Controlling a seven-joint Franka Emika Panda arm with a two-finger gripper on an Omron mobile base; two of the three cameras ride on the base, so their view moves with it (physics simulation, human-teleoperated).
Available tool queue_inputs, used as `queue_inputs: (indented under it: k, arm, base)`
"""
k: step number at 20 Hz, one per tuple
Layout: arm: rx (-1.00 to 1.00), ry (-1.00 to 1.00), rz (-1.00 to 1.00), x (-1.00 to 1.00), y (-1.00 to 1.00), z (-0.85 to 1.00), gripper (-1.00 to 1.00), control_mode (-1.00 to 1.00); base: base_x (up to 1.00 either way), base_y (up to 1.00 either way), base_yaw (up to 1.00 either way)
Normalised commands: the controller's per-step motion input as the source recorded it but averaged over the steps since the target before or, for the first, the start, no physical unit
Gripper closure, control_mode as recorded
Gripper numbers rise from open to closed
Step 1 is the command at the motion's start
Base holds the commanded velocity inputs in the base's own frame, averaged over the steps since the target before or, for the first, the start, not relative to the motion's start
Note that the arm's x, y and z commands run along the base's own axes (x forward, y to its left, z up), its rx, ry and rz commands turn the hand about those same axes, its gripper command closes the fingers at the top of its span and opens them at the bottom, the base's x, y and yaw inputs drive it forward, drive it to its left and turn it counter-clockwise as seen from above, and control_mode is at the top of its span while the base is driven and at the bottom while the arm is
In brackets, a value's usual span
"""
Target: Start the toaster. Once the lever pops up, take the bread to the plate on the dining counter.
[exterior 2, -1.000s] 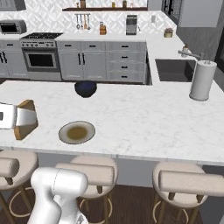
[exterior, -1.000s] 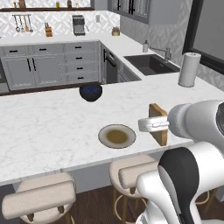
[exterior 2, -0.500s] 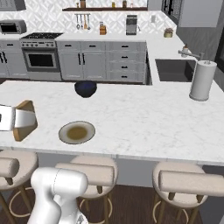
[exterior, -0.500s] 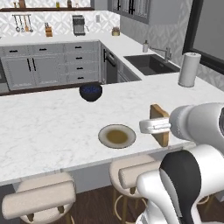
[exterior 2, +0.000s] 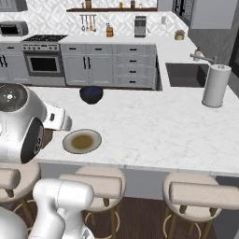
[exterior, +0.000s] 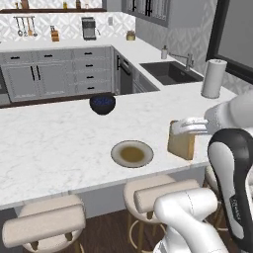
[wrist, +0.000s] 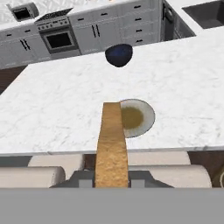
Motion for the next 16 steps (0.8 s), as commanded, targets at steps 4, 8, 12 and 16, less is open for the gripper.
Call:
queue_inputs:
  k: [4, 8, 12, 16]
  arm:
    - [0.21, 0.12, 0.31, 0.85, -0.08, -0.57, 1.0, -1.0]
    - [0.11, 0.02, 0.18, 0.98, 0.08, -0.99, 1.0, -1.0]
    - [0.05, 0.06, 0.06, 1.0, 0.19, -0.97, 1.0, -1.0]
    - [0.1, 0.08, 0.0, 1.0, 0.07, -0.59, 1.0, -1.0]
  base:
    - [0.0, 0.0, 0.0]
    - [0.0, 0.0, 0.0]
    - [0.0, 0.0, 0.0]
    - [0.0, 0.0, 0.0]
